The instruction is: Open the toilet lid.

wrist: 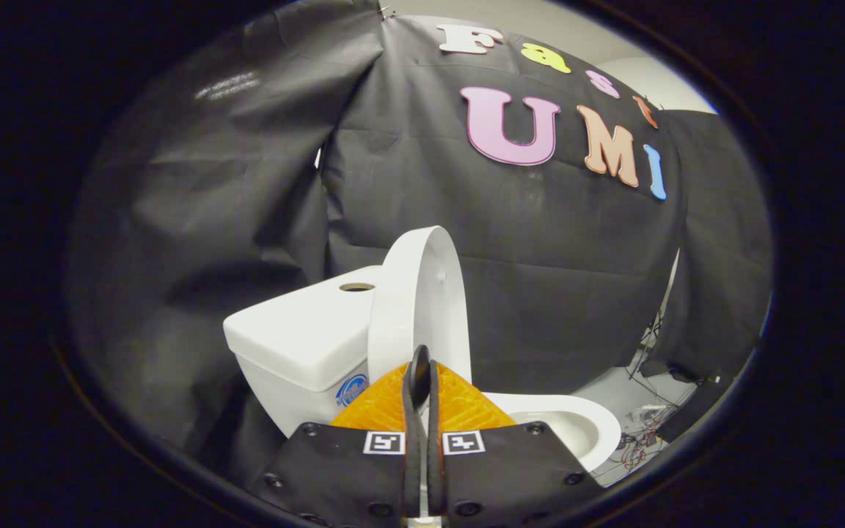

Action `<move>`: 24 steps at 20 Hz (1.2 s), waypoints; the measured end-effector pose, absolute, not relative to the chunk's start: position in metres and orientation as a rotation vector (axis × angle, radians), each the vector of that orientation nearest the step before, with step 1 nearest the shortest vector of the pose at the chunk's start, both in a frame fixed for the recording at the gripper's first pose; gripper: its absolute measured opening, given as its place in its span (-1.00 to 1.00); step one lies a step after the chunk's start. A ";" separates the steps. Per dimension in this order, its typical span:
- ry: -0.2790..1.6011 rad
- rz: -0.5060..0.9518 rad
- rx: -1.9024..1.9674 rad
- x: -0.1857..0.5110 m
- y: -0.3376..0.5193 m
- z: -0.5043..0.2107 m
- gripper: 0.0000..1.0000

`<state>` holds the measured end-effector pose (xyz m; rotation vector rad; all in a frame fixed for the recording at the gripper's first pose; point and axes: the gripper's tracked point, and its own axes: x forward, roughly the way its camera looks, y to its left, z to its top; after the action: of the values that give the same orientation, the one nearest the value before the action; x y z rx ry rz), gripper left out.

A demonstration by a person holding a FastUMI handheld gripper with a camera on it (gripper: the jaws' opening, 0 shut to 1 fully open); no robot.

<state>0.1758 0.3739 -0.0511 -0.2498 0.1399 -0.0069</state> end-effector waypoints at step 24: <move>0.065 0.215 -0.168 0.090 0.294 0.023 0.98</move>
<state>0.0895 0.2943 0.0234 -0.1684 0.0647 0.2150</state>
